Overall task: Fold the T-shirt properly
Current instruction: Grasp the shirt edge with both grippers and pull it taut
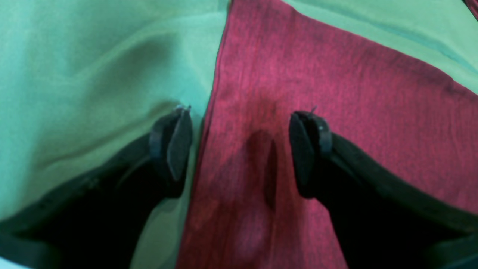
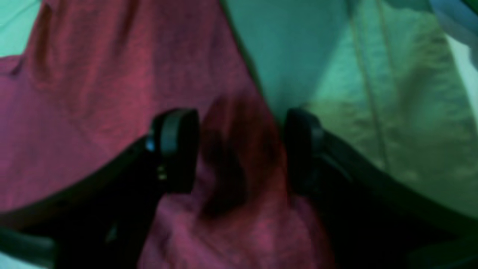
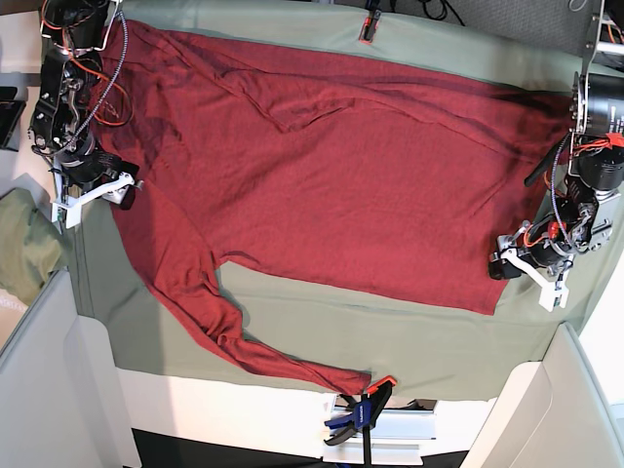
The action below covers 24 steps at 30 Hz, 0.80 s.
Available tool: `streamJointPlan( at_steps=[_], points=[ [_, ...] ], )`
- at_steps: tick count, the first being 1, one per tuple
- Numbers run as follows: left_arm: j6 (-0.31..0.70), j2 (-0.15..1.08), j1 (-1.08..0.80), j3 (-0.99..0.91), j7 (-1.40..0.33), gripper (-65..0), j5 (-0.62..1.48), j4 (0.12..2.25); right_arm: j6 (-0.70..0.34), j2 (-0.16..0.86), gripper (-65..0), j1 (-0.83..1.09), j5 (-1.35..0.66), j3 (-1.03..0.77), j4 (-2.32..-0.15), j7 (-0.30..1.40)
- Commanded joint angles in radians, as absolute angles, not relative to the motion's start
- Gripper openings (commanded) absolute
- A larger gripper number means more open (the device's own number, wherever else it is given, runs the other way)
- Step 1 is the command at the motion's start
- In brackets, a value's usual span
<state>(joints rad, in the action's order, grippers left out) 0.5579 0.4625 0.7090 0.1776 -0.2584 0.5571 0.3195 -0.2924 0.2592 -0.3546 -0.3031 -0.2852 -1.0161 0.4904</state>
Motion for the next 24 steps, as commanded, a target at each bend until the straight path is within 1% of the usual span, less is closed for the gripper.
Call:
streamJointPlan(
  at_steps=[1, 2, 7, 9, 13, 18, 19, 20, 21, 24],
  points=[
    [0.573, 0.466, 0.734, 0.178, -0.282, -21.6, 0.561, 0.327, -0.303, 0.263, -28.6, -0.376, -0.323, -0.287, -1.026, 0.491],
    [0.578, 0.466, 0.734, 0.178, -0.285, -21.6, 0.561, 0.327, -0.304, 0.262, -28.6, -0.376, -0.324, -0.287, -1.026, 0.491],
    [0.677, 0.466, 0.734, 0.178, -0.287, -21.6, 0.580, 0.327, -0.311, 0.243, -28.8, -0.376, -0.326, -0.287, -1.026, 0.498],
    [0.686, 0.466, 0.734, 0.178, -0.291, -21.8, 0.591, 0.327, -0.321, 0.231, -28.8, -0.376, -0.326, -0.287, -1.026, 0.498],
    [0.686, 0.466, 0.734, 0.178, -0.308, -29.8, 0.591, 0.327, -0.321, 0.221, -28.8, -0.377, -0.326, -0.287, -1.027, 0.498],
    [0.698, 0.466, 0.734, 0.178, -0.311, -29.9, 0.593, 0.327, -0.321, 0.215, -28.9, -0.376, -0.326, -0.287, -1.027, 0.498],
    [0.698, 0.466, 0.734, 0.178, -0.311, -29.9, 0.595, 0.327, -0.321, 0.213, -30.4, -0.376, -0.326, -0.287, -1.027, 0.498],
    [0.698, 0.466, 0.734, 0.178, -0.311, -31.2, 0.595, 0.327, -0.321, 0.213, -32.8, -0.376, -0.325, -0.287, -1.027, 0.498],
    [0.698, 0.466, 0.734, 0.178, -0.311, -34.3, 0.595, 0.327, -0.321, 0.213, -35.8, -0.376, -0.326, -0.287, -1.027, 0.497],
    [0.698, 0.466, 0.734, 0.178, -0.310, -47.0, 0.595, 0.327, -0.321, 0.213, -43.7, -0.376, -0.324, -0.287, -1.027, 0.491]
  ],
)
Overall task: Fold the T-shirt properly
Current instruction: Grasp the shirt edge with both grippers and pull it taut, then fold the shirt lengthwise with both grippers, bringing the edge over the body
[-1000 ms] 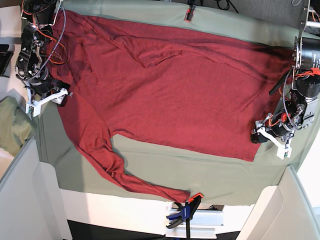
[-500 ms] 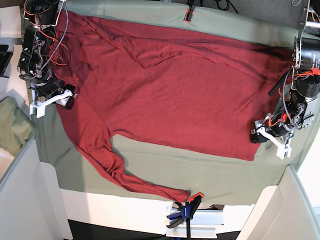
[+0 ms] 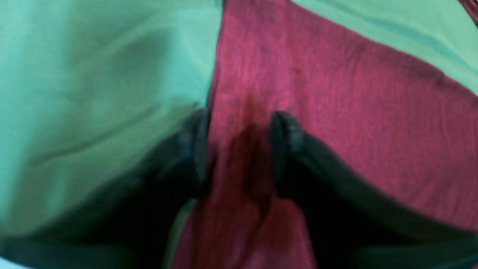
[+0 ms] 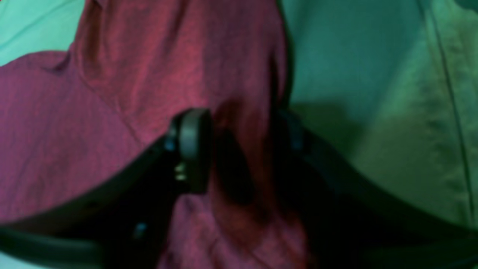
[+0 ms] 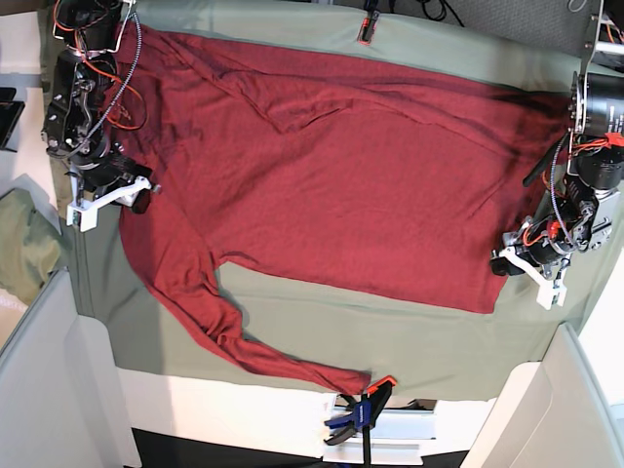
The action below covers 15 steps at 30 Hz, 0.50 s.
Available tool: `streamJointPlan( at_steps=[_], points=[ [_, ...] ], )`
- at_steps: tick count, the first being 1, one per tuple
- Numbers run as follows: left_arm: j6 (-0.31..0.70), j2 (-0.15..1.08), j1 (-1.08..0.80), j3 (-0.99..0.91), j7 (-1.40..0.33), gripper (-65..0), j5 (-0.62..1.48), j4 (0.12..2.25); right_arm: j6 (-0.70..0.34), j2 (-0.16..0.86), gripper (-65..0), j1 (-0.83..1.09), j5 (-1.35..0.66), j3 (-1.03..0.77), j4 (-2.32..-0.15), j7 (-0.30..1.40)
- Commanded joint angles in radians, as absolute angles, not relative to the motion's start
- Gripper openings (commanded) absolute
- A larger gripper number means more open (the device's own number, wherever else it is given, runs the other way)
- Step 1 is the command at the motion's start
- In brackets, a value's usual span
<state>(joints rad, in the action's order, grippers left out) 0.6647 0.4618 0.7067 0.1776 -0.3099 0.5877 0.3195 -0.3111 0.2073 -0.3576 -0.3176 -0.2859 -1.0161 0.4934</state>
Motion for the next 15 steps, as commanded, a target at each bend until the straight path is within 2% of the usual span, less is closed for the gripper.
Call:
streamJointPlan(
  at_steps=[1, 4, 5, 10, 15],
  points=[
    [0.698, 0.466, 0.734, 0.178, -0.306, -50.9, 0.594, 0.327, -0.321, 0.213, -46.7, -0.376, -0.320, -0.287, -1.027, 0.484],
    [0.698, 0.466, 0.734, 0.178, -0.299, -62.1, 0.594, 0.327, -0.321, 0.213, -63.8, -0.376, -0.294, -0.287, -1.027, 0.465],
    [0.698, 0.466, 0.734, 0.178, -0.295, -65.0, 0.594, 0.327, -0.321, 0.213, -65.0, -0.376, -0.295, -0.287, -1.027, 0.464],
    [0.698, 0.475, 0.734, 0.178, -0.296, -65.0, 0.607, 0.328, -0.322, 0.214, -65.0, -0.375, -0.295, -0.287, -1.050, 0.487],
    [0.698, 0.503, 0.734, 0.178, -0.321, -65.0, 0.673, 0.329, -0.322, 0.218, -65.0, -0.367, -0.295, -0.287, -1.146, 0.581]
  ],
)
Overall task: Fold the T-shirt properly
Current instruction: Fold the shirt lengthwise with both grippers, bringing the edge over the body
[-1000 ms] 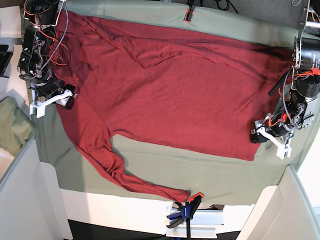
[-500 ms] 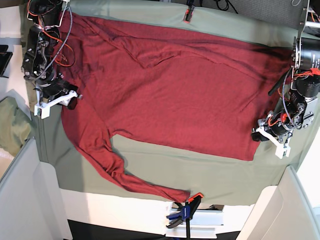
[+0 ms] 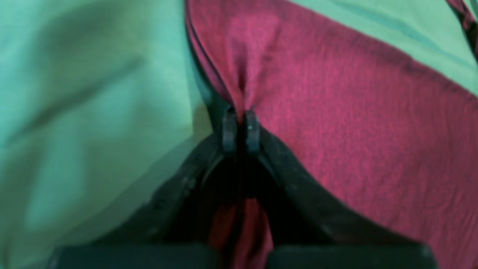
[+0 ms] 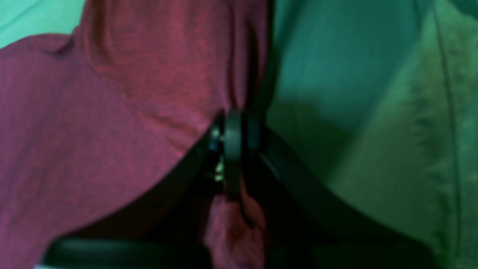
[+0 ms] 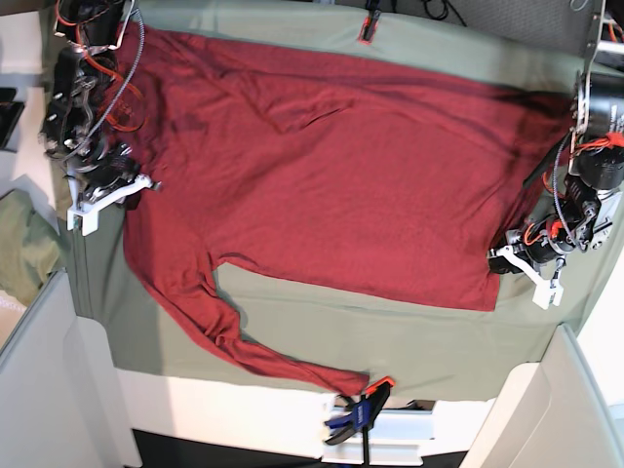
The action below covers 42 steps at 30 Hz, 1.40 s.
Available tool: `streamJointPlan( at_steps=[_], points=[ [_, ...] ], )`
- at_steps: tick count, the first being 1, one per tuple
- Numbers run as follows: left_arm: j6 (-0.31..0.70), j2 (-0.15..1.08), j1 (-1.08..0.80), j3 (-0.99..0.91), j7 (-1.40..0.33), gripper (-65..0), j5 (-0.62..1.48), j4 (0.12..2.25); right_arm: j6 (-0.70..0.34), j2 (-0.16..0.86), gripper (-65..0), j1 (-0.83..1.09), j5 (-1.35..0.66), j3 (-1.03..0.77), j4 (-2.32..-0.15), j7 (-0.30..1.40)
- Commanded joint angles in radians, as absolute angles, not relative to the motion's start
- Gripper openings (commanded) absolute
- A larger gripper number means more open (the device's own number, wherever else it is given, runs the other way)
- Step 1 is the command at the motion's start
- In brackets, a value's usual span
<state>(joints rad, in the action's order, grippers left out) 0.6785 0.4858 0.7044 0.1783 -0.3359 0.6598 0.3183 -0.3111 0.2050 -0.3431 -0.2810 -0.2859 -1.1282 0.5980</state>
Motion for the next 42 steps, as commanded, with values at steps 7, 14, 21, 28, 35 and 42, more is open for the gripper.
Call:
streamJointPlan(
  at_steps=[7, 14, 21, 28, 35, 42],
  points=[
    [0.698, 0.544, 0.690, 0.178, -0.469, -65.0, 0.778, 0.424, -0.322, 0.241, -65.0, -0.368, -0.296, -0.288, -1.224, 0.654],
    [0.698, 0.608, 0.571, 0.178, -0.525, -65.0, 0.837, 0.647, -0.322, 0.255, -65.0, -0.317, -0.311, -0.288, -1.286, 0.709],
    [0.698, 0.690, 0.470, 0.178, -0.537, -65.0, 0.857, 0.785, -0.322, 0.255, -65.0, -0.196, -0.318, -0.288, -1.400, 0.709],
    [0.698, 0.753, 0.392, 0.178, -0.566, -65.0, 0.904, 0.871, -0.322, 0.255, -65.0, -0.105, -0.318, -0.289, -1.479, 0.716],
    [0.698, 0.807, 0.306, 0.178, -0.596, -65.0, 0.928, 1.021, -0.322, 0.255, -65.0, -0.020, -0.314, -0.300, -1.553, 0.719],
    [0.698, 0.818, 0.253, 0.177, -0.603, -65.0, 0.928, 1.087, -0.322, 0.256, -65.0, 0.043, -0.315, -0.346, -1.596, 0.723]
  ],
)
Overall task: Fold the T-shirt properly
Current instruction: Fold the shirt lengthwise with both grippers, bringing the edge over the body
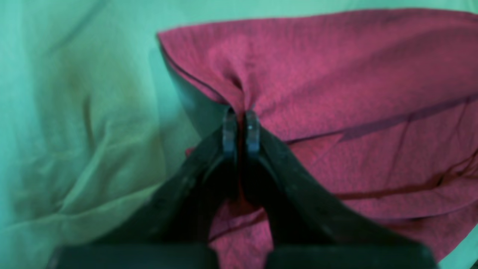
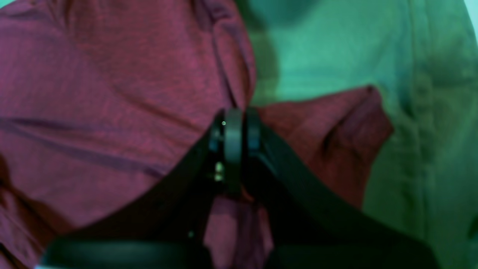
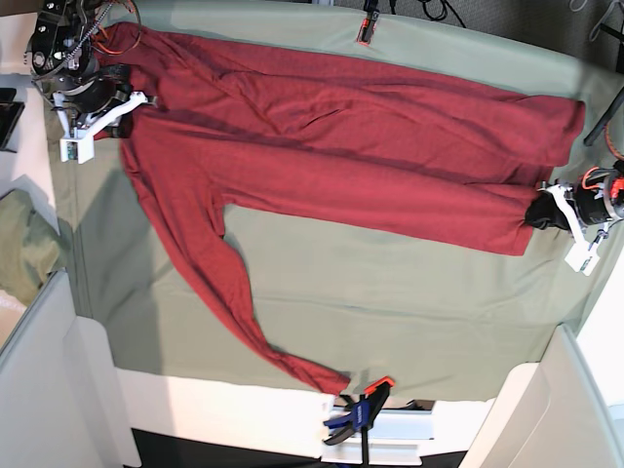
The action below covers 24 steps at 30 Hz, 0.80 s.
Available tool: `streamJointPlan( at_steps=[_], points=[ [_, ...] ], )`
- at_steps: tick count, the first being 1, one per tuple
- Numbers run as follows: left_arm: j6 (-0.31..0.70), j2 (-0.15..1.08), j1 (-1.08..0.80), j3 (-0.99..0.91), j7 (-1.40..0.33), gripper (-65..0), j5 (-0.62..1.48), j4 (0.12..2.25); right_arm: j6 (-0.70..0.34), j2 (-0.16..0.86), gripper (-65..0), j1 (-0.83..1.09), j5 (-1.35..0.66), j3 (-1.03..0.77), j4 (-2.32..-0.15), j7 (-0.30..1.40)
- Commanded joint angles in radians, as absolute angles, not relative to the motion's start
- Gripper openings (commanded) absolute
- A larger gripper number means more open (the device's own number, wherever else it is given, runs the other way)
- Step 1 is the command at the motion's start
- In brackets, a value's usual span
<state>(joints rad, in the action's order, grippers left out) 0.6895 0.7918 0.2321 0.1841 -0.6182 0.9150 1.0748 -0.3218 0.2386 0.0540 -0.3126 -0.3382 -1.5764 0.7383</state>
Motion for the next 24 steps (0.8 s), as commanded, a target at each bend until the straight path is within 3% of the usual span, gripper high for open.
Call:
streamJointPlan(
  at_steps=[1, 12, 15, 18, 20, 24],
  points=[
    [0.698, 0.818, 0.251, 0.177, -0.604, -65.0, 0.928, 1.087, -0.322, 0.259, -65.0, 0.046, -0.315, -0.347, -1.596, 0.724],
    [0.698, 0.817, 0.246, 0.178, -0.626, -64.2, 0.932, 1.087, -0.321, 0.287, -65.0, 0.047, -0.319, -0.347, -1.595, 0.738],
    [0.698, 0.817, 0.246, 0.178, -0.626, -50.4, 0.932, 1.087, -0.321, 0.287, -65.0, 0.047, -0.318, -0.347, -1.595, 0.738],
    [0.698, 0.817, 0.246, 0.178, -0.625, -37.8, 0.935, 1.087, -0.321, 0.287, -46.7, 0.047, -0.318, -0.347, -1.595, 0.738],
    [0.698, 0.818, 0.246, 0.177, -0.626, -36.2, 0.954, 1.087, -0.321, 0.287, -38.8, 0.047, -0.318, -0.348, -1.595, 0.738],
    [0.698, 0.818, 0.246, 0.175, -0.626, -36.2, 0.962, 1.109, -0.320, 0.287, -37.8, 0.047, -0.318, -0.348, -1.604, 0.738]
  ],
)
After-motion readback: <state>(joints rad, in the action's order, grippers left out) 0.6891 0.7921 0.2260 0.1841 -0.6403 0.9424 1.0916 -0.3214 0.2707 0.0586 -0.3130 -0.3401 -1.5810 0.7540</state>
